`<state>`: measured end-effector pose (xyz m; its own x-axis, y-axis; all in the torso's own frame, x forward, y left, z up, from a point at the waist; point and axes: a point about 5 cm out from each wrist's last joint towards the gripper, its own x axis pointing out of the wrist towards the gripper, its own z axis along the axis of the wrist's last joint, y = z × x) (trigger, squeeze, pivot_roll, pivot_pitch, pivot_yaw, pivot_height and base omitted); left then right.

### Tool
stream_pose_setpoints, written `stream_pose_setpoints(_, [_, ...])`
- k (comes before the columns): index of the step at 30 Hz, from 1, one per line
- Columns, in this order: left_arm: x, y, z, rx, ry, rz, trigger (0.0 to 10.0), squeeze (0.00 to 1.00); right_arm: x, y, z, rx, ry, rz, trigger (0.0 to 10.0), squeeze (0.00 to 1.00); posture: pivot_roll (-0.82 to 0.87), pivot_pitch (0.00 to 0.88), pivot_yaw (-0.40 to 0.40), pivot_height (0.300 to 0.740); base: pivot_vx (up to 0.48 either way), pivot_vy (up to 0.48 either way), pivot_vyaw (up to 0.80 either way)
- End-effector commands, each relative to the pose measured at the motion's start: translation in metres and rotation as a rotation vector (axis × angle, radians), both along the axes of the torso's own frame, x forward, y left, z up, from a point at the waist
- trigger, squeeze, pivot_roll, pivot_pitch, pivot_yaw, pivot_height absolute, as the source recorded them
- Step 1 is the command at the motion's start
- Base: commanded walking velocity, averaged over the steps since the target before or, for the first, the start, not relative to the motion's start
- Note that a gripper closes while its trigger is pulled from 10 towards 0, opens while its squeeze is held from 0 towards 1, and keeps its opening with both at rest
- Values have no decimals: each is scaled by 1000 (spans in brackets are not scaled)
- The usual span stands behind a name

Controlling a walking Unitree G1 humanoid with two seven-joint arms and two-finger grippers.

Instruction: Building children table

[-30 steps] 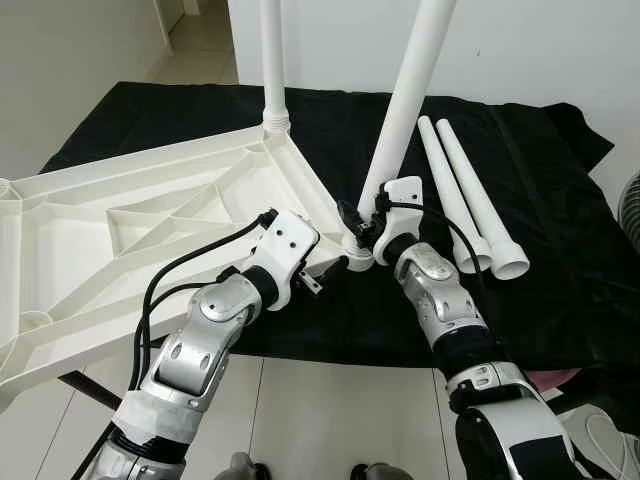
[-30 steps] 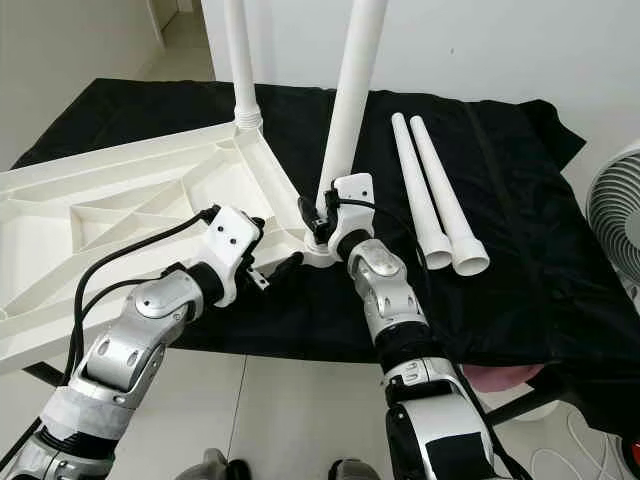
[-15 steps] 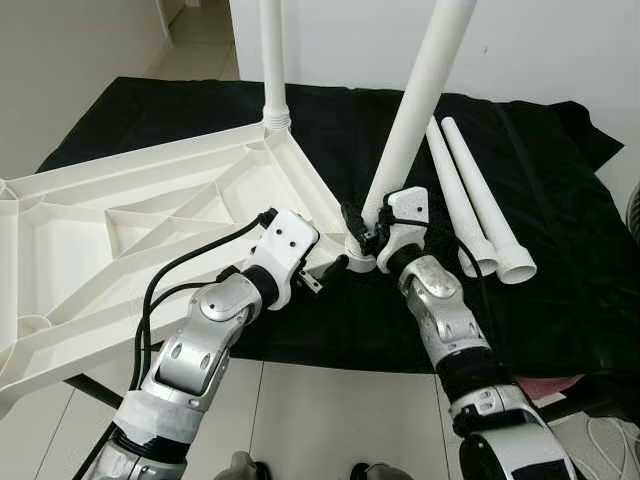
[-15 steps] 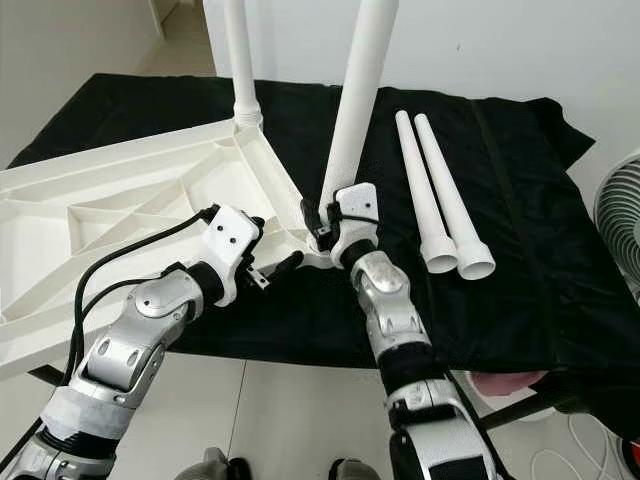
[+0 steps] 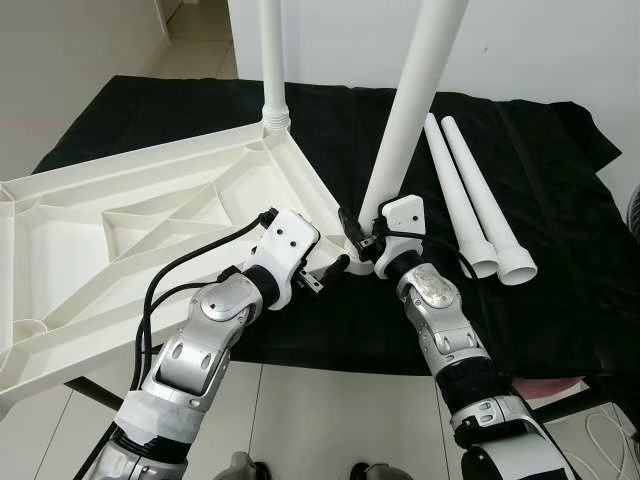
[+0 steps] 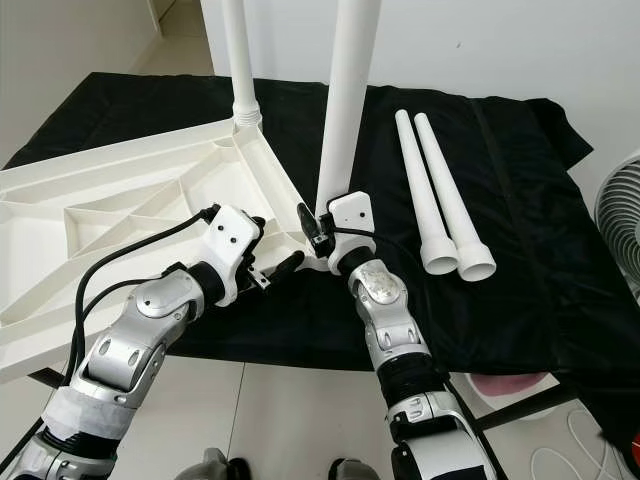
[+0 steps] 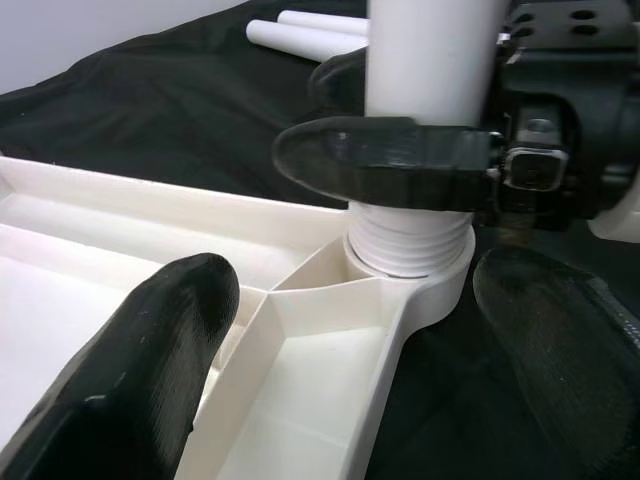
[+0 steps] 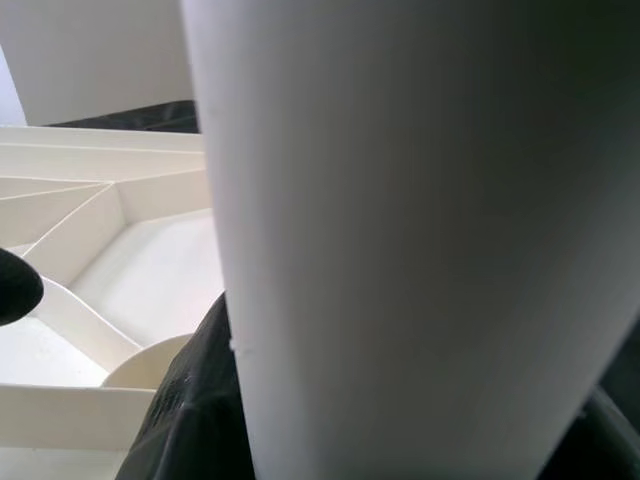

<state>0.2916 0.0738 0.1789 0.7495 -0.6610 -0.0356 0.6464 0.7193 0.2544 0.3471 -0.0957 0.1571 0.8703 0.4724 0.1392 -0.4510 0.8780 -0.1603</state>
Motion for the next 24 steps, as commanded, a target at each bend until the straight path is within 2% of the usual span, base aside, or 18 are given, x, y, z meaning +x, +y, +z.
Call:
stream_pose_setpoints(1, [0, 1, 0, 1, 1, 18, 10000, 0, -4, -2, -37, -41, 189, -2, 10000, 0, -77, 93, 33, 740, 0, 0, 0])
stream_pose_setpoints(6, [-1, 2, 1, 2, 1, 18, 10000, 0, 2, -3, -34, -30, 241, -14, 10000, 0, -69, 96, 31, 740, 0, 0, 0])
stream_pose_setpoints(19, [-1, 3, 1, -3, 5, 32, 10000, 0, -2, -3, -43, -13, 278, -24, 10000, 0, -66, 108, 30, 740, 0, 0, 0])
stream_pose_setpoints(24, [-1, 3, 0, 1, 5, 31, 10000, 0, -2, 0, -40, 7, 270, -38, 10000, 0, -66, 108, 30, 740, 0, 0, 0])
